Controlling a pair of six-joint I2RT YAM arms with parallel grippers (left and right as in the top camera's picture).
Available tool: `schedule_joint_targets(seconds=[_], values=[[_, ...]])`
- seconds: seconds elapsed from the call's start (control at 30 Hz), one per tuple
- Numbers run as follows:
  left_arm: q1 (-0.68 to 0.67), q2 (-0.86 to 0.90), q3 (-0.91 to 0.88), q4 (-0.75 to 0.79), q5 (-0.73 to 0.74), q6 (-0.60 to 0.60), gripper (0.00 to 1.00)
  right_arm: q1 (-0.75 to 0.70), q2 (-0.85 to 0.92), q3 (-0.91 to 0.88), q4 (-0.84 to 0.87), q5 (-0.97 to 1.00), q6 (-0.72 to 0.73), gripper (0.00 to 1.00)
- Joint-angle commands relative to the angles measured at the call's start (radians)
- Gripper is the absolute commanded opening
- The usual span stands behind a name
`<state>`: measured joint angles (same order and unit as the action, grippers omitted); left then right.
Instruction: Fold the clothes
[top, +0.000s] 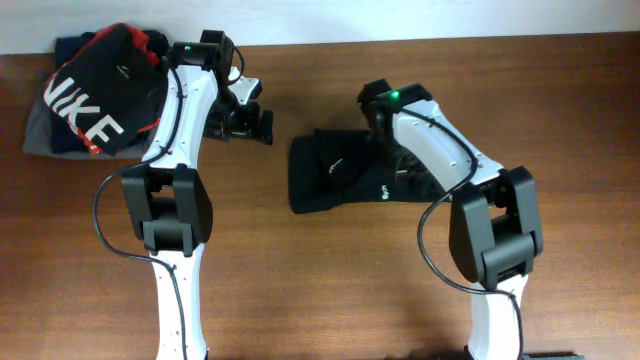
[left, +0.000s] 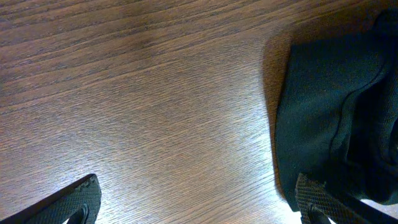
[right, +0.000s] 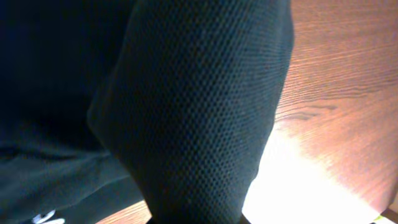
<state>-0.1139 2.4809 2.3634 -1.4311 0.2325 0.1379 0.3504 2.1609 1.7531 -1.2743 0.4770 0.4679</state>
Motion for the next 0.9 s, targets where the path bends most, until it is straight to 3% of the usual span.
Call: schedule_joint_targets(seconds=[0.0,0.03,0.1,0.13,0.2,0.27,0.6,0.63,0.83,0.87], values=[[-0.002,0.012,-0.005,-0.002,0.012,0.013,0.99,0.021,0.027,0.008,0.002,0.001,0.017,0.13],[-0.002,0.012,-0.005,-0.001,0.011,0.013,0.99,0.025,0.035,0.006,0.002,0.0,0.017,0.18],[-0.002,0.012,-0.005,-0.001,0.012,0.013,0.99,0.035,0.043,0.006,-0.003,-0.01,0.017,0.44],[-0.002,0.012,-0.005,-0.002,0.011,0.013,0.99,0.038,0.045,0.006,-0.004,-0.02,0.017,0.52],[-0.002,0.012,-0.005,-0.002,0.011,0.013,0.99,0.047,0.045,0.006,-0.004,-0.045,0.017,0.61],[-0.002,0.012,-0.005,-0.002,0.011,0.013,0.99,0.051,0.043,0.008,-0.005,-0.051,0.017,0.63],[-0.002,0.012,-0.005,-0.001,0.011,0.013,0.99,-0.023,-0.105,0.192,-0.064,-0.119,0.068,0.58],[-0.002,0.012,-0.005,-0.001,0.011,0.013,0.99,-0.043,-0.121,0.216,-0.06,-0.156,0.061,0.54],[-0.002,0.012,-0.005,-0.001,0.011,0.013,0.99,-0.204,-0.139,0.243,0.045,-0.513,-0.075,0.05],[-0.002,0.012,-0.005,0.0,0.011,0.013,0.99,-0.234,-0.126,0.243,0.058,-0.559,-0.076,0.04]])
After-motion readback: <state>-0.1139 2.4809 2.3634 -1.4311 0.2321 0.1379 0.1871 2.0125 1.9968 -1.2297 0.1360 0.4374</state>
